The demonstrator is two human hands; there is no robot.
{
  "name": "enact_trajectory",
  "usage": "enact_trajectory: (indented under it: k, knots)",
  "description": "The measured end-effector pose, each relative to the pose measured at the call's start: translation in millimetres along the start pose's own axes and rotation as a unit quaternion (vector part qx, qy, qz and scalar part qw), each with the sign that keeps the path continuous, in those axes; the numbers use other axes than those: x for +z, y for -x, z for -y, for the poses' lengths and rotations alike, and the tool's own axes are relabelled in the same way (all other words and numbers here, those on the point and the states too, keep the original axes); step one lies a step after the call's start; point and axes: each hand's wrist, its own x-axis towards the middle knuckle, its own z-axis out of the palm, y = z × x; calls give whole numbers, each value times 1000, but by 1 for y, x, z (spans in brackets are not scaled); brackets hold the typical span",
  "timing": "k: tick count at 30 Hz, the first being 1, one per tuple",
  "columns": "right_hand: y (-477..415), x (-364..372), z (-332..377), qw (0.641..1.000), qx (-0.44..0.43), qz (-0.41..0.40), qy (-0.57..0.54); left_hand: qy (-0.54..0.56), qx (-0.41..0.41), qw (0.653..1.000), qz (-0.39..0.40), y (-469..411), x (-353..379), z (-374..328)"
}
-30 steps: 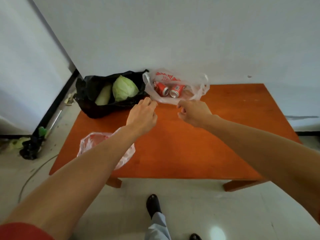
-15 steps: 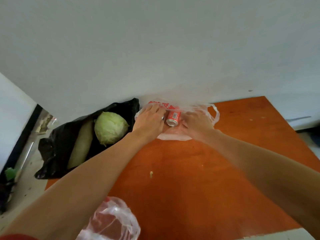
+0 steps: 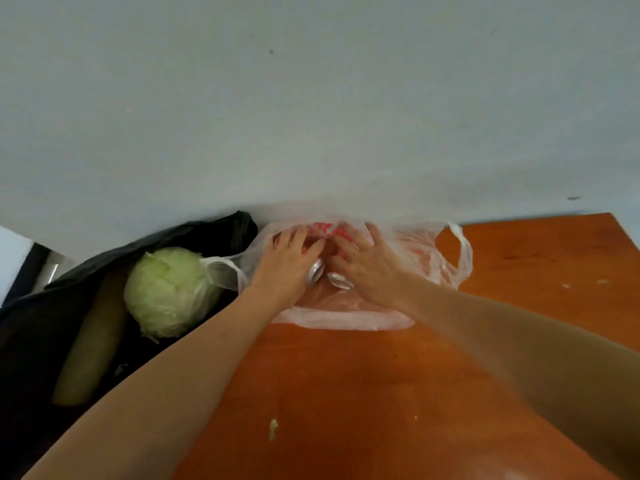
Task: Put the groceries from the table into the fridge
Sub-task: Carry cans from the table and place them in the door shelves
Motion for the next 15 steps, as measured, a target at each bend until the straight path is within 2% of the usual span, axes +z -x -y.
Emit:
enact_trajectory:
  k: [6,12,15]
  knots:
    - [-21,38,-20,999,-17,29,-14,-9,24,997,79,-14,47,11]
    - [-37,62,-19,998,-3,-19,-52,-27,2,999,45,-33,66,11]
    - [-34,73,-21,993,-3,-80,-90,-23,-16,998,51,-36,72,12]
